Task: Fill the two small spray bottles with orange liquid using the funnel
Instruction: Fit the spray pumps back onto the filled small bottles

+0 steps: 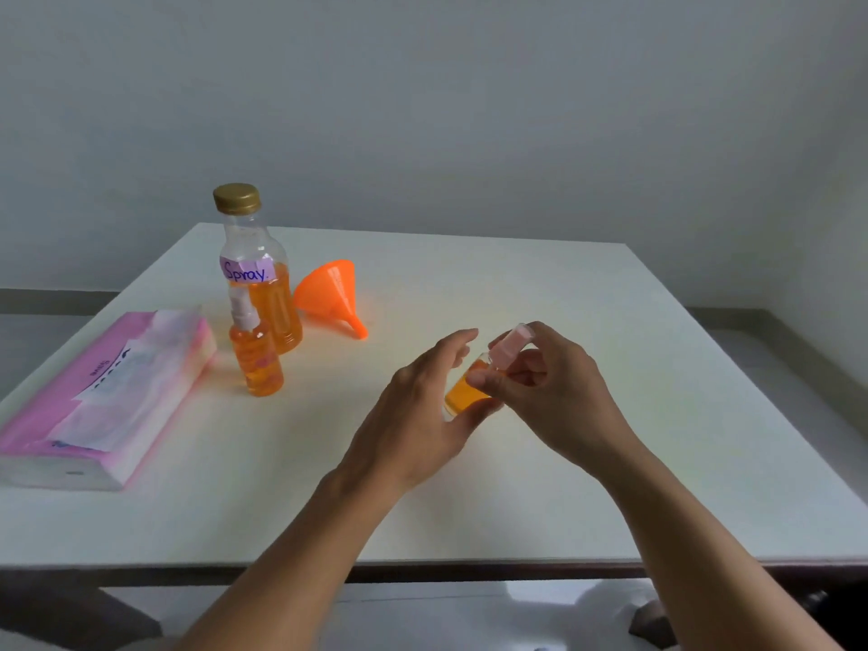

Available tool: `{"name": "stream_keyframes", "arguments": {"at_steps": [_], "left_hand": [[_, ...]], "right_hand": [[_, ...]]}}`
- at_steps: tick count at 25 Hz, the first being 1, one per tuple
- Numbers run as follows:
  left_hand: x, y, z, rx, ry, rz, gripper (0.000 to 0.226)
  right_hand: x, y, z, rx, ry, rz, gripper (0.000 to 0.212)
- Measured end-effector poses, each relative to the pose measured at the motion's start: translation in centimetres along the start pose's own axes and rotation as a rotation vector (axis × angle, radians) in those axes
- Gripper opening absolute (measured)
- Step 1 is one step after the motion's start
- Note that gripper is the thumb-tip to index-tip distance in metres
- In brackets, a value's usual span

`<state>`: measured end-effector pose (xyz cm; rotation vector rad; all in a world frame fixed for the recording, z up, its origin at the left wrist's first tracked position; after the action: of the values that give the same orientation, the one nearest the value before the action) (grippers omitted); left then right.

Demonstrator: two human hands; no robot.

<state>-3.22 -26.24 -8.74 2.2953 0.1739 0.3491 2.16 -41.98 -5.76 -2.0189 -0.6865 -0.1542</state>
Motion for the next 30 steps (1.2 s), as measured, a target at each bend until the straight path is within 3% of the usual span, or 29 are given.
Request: {"name": "stream_keyframes", "arguments": {"at_steps": [5, 9, 21, 26, 30], "left_hand": [[0.5, 1.5, 1.8, 0.058, 0.065, 0.121, 0.053], [0.6, 2.1, 3.0, 0.066, 0.033, 0.163, 0.048], [0.7, 2.3, 3.7, 0.022, -0.051, 0.117, 0.046], [0.7, 2.0, 3.6, -0.023, -0.136, -0.014, 0.049], [0.5, 2.4, 3.0, -0.106, -0.188, -0.04, 0.057]], "right_hand": [[-0.2, 0.6, -2.9, 0.093, 0.1, -0.012, 0.016], [-0.4, 1.4, -4.1, 0.006, 0.076, -0.022, 0.007], [-0.6, 2.3, -6.0, 0.042, -0.024, 0.031, 0.015], [-0.4, 3.1, -8.5, 0.33, 0.266, 0.078, 0.017], [-1.1, 4.6, -9.1, 0.009, 0.239, 0.099, 0.008]]}}
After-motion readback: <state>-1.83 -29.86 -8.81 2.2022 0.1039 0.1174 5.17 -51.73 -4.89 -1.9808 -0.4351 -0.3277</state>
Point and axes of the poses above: each hand's wrist, its own x-axis towards the middle knuckle, its own z-axis out of the palm, y = z × x, the point moved 1 cm from there along x, towards the middle knuckle, and after that the axes turned 14 degrees about -z, right-handed, at the moved point
